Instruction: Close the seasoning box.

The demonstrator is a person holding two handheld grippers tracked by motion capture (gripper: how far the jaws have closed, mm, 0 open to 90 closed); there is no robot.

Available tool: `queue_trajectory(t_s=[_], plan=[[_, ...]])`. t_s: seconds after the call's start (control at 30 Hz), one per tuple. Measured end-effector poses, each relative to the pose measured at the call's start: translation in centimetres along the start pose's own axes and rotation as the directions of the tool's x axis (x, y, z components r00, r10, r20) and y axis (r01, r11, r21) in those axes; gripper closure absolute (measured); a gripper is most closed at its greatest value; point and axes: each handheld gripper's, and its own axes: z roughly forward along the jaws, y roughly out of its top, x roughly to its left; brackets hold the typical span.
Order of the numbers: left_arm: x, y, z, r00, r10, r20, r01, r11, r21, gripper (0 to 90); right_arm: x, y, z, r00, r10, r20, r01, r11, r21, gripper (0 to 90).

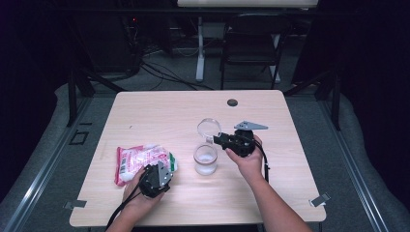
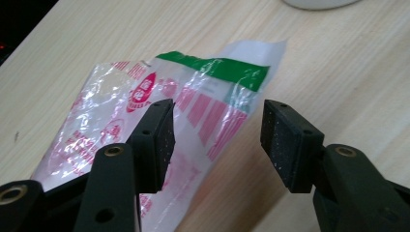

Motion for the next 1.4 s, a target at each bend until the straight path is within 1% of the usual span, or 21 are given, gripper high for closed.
queue_trajectory(t_s=[0.03,0.07,0.13,0.17,0.2,0.23,0.3,0.4,0.47,0.5,0.6,0.67,0.83,0.87,0.93,1.0,1.1,1.17,1.3,1.33,1.4], plan=[[0.1,-0.1,0.1,0.9998,0.0,-0.02,0.0,1.0,0.0,46.3,0.0,0.0,0.0,1.0,0.001,0.0,-0.001,1.0,0.0,66.6],[0.3,-0.2,0.2,0.9994,0.012,-0.032,-0.012,0.9999,0.01,46.3,0.0,0.0,0.0,1.0,-0.001,0.004,0.001,1.0,0.002,66.6],[0.5,-0.5,0.5,0.9988,0.009,-0.047,-0.008,0.9998,0.021,46.2,0.0,0.0,0.1,1.0,0.001,0.003,-0.001,1.0,0.0,66.5],[0.7,-0.6,0.7,0.9982,0.019,-0.057,-0.018,0.9995,0.025,46.0,0.0,0.0,0.0,1.0,-0.003,0.003,0.003,1.0,0.004,66.5],[0.7,-0.8,0.9,0.998,0.011,-0.062,-0.009,0.9994,0.033,45.4,0.0,0.0,0.0,1.0,-0.002,0.002,0.002,1.0,0.003,66.5],[0.9,-0.9,1.0,0.998,0.013,-0.062,-0.011,0.999,0.044,45.3,0.0,0.0,0.0,1.0,-0.001,0.002,0.001,1.0,0.001,66.6],[1.1,-1.2,1.3,0.9973,0.013,-0.072,-0.009,0.999,0.044,44.7,0.0,0.0,0.0,1.0,-0.002,0.004,0.002,1.0,0.002,66.6],[1.5,-1.5,1.7,0.996,0.027,-0.085,-0.021,0.998,0.06,44.4,0.0,0.0,0.0,1.0,0.0,0.005,0.0,1.0,0.0,66.5],[1.8,-1.7,1.8,0.9947,0.019,-0.101,-0.014,0.9983,0.057,44.2,0.0,-0.1,0.1,1.0,0.001,0.006,-0.001,1.0,0.001,66.6],[2.0,-1.8,1.9,0.9955,0.008,-0.095,-0.003,0.9985,0.055,44.0,0.0,-0.1,0.1,1.0,0.001,0.006,-0.001,1.0,0.001,66.5],[2.5,-2.1,2.0,0.9935,-0.013,-0.113,0.02,0.998,0.061,44.6,0.0,0.0,0.0,1.0,0.0,0.003,0.0,1.0,0.0,66.5],[2.8,-2.3,2.0,0.9927,-0.03,-0.117,0.038,0.9971,0.065,47.0,0.0,-0.1,0.0,1.0,0.001,0.003,-0.001,1.0,0.0,66.5],[3.4,-2.6,2.0,0.992,-0.074,-0.102,0.082,0.9936,0.077,54.3,-0.1,-0.1,0.0,1.0,0.002,0.002,-0.002,1.0,0.002,66.5],[3.5,-2.7,2.0,0.9923,-0.089,-0.086,0.096,0.992,0.082,57.2,-0.1,-0.1,0.0,1.0,0.003,0.003,-0.003,1.0,0.002,66.6],[3.8,-2.8,2.0,0.9905,-0.11,-0.083,0.116,0.9902,0.078,59.5,-0.1,-0.1,0.0,1.0,0.002,0.003,-0.002,1.0,0.002,66.5],[4.0,-2.9,1.9,0.9871,-0.138,-0.081,0.144,0.9869,0.073,62.4,-0.1,-0.1,0.0,1.0,0.0,0.003,0.0,1.0,-0.001,66.6],[4.3,-2.9,1.8,0.9837,-0.164,-0.073,0.17,0.9826,0.076,67.3,-0.1,0.0,0.0,1.0,-0.003,0.001,0.003,1.0,0.004,66.5],[4.4,-3.0,1.7,0.9792,-0.191,-0.069,0.196,0.9779,0.074,72.6,-0.1,-0.1,0.0,1.0,-0.001,0.002,0.001,1.0,0.002,66.5],[4.8,-3.0,1.7,0.9682,-0.248,-0.032,0.25,0.9653,0.075,81.3,-0.1,-0.1,0.0,1.0,0.0,0.002,0.0,1.0,0.003,66.6],[4.9,-3.0,1.7,0.9675,-0.251,-0.029,0.253,0.9645,0.078,82.4,-0.1,-0.1,0.0,1.0,-0.001,0.002,0.001,1.0,0.003,66.5],[4.9,-3.0,1.7,0.9635,-0.266,-0.031,0.267,0.9607,0.075,83.5,-0.2,-0.1,0.0,1.0,-0.002,0.002,0.002,1.0,0.004,66.6]])
